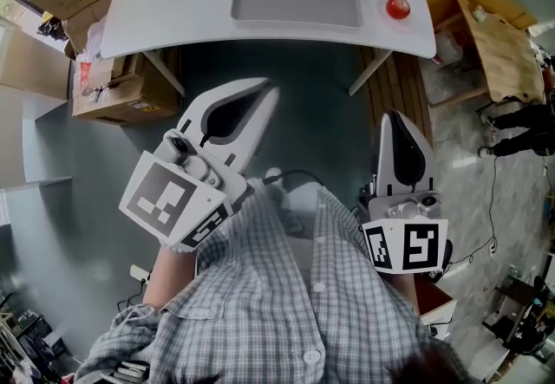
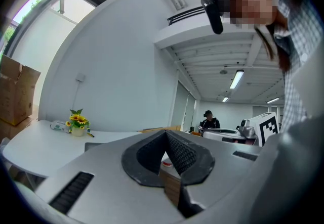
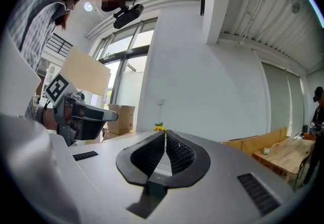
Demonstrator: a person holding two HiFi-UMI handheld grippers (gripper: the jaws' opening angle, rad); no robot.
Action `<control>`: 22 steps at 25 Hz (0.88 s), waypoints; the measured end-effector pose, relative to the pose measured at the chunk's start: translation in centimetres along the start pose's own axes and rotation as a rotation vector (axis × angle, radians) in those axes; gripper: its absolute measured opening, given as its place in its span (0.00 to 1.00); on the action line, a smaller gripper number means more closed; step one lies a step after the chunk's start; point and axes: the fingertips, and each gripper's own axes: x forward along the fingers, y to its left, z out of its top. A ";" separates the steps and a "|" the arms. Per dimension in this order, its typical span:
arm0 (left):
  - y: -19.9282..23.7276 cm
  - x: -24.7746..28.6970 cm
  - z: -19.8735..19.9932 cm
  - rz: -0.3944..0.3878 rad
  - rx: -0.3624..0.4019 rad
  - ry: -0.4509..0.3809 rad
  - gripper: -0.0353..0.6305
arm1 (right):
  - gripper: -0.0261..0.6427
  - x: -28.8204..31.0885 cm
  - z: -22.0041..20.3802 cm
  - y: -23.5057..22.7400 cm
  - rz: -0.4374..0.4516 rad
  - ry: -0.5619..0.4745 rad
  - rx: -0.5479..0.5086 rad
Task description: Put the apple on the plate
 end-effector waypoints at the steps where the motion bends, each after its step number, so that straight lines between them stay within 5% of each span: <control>1: 0.3 0.0 0.1 -0.004 -0.001 -0.003 0.07 | 0.08 0.2 -0.1 0.0 -0.006 0.004 -0.004; 22: 1.6 1.3 0.6 0.016 -0.003 -0.022 0.07 | 0.08 2.6 -0.3 -0.9 0.020 0.021 -0.076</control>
